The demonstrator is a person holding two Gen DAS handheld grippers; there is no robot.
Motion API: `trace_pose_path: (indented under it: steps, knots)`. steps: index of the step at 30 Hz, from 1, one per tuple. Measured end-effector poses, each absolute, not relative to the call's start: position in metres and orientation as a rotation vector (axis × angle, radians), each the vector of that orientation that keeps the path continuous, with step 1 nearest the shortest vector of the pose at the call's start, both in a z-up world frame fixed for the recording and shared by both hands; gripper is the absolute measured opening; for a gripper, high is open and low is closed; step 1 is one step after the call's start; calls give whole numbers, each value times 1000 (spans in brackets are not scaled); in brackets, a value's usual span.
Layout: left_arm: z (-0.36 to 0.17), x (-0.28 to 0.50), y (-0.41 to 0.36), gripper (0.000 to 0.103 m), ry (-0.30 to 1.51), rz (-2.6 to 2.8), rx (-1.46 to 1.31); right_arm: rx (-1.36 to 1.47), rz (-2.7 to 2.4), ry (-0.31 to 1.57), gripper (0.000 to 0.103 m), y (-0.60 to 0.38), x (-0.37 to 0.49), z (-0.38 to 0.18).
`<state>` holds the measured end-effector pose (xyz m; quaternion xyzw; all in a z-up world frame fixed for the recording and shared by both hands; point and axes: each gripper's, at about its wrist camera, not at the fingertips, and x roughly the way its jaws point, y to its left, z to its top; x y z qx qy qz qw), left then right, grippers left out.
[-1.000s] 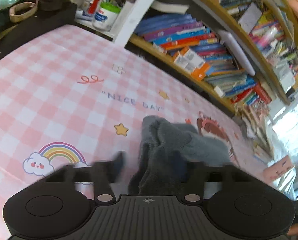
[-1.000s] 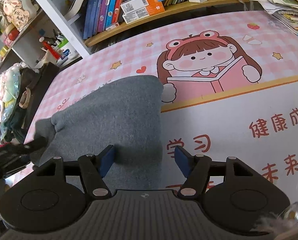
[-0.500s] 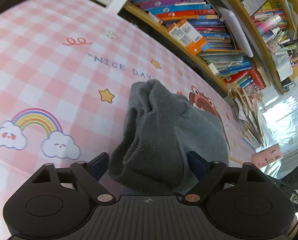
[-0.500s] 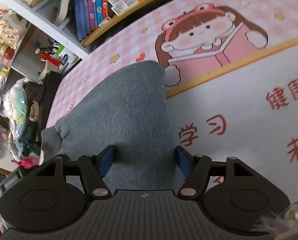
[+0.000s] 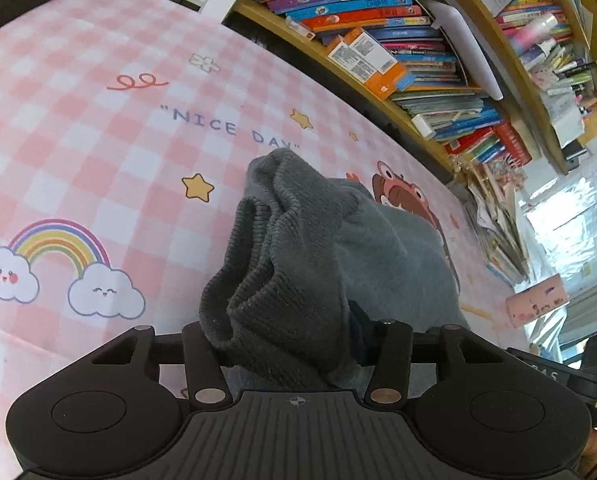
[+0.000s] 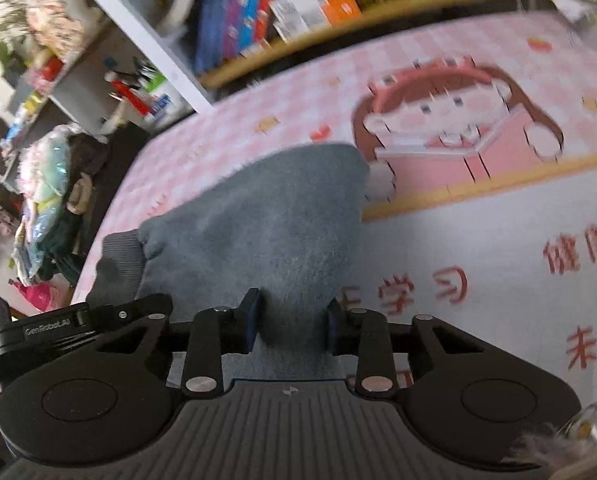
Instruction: Fold clothes
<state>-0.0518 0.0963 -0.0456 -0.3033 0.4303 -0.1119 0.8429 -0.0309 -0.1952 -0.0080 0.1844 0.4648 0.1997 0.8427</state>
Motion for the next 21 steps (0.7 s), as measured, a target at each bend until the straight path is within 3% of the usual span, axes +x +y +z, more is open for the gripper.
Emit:
trace_pose_path:
  steps: [2, 8, 10, 14, 21]
  knots:
    - [-47, -50, 98, 54, 915, -238, -655, 412, 410, 1001, 42, -198, -27, -12]
    - [-58, -45, 100, 61, 945, -249, -716, 488, 397, 1060, 52, -203, -17, -25]
    - [-59, -44, 99, 61, 948, -248, -716, 504, 411, 1073, 46, -204, -15, -28]
    - [-55, -45, 95, 53, 939, -250, -694, 488, 441, 1050, 32, -201, -18, -24]
    - [-36, -52, 92, 49, 869, -300, -668, 386, 447, 927, 29, -192, -37, 1]
